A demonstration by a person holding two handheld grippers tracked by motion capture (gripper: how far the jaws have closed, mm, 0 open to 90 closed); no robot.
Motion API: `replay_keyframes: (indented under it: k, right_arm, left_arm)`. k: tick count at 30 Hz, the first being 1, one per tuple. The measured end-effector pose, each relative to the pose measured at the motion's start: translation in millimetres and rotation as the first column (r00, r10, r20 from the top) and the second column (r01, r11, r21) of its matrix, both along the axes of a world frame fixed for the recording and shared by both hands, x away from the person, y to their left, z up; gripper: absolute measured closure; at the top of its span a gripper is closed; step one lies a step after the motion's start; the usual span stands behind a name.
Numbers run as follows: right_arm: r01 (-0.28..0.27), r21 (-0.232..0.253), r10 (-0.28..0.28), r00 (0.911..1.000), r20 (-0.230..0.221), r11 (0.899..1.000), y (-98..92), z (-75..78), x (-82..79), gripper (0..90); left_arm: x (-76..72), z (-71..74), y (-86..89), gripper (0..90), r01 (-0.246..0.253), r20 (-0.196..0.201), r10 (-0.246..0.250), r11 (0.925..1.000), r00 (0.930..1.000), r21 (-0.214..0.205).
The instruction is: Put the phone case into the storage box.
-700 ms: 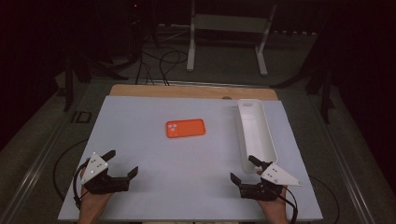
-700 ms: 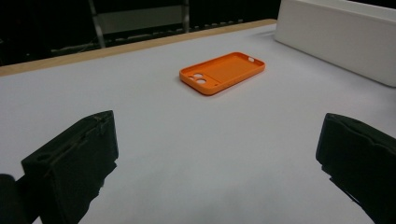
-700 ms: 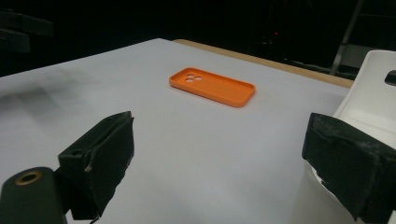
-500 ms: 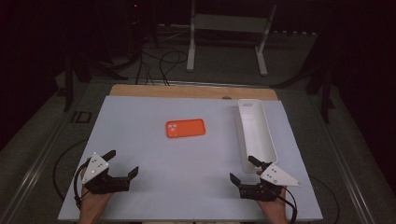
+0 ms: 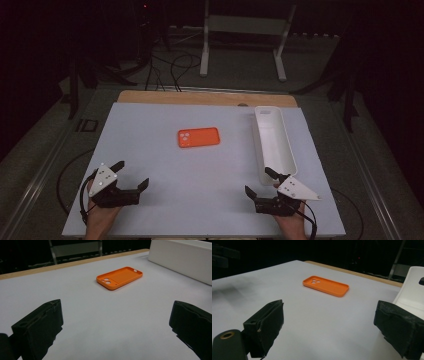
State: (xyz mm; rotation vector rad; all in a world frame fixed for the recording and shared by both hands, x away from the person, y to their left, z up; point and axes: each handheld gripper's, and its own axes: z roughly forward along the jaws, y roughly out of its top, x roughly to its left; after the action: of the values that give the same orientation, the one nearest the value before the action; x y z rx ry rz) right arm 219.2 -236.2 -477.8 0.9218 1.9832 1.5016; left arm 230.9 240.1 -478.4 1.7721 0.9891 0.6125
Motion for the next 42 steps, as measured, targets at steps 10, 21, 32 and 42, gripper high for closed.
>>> replay_keyframes:
  k: [10,21,32,42]
  right_arm:
    - [0.005,0.003,-0.005,1.0,-0.003,1.0,1.4,0.6,0.4,9.2]
    - [0.016,-0.002,-0.016,0.9999,0.003,1.0,-2.4,1.9,0.5,9.1]
    - [0.025,0.0,-0.025,0.9997,0.003,1.0,-3.9,1.5,0.6,9.1]
    - [0.031,0.003,-0.032,0.9995,0.006,0.999,-5.5,1.5,0.7,9.1]
  left_arm:
    - [2.9,8.3,-5.2,0.0,0.001,0.004,-0.001,0.9998,1.0,-0.021]
    - [13.8,18.1,-19.1,0.0,0.016,0.003,-0.017,0.9999,0.9999,0.004]
    - [29.3,20.1,-30.2,0.0,0.017,-0.005,-0.017,0.9998,0.9998,0.004]
    - [40.9,21.6,-43.1,0.0,0.033,-0.006,-0.033,0.9994,0.9994,0.014]
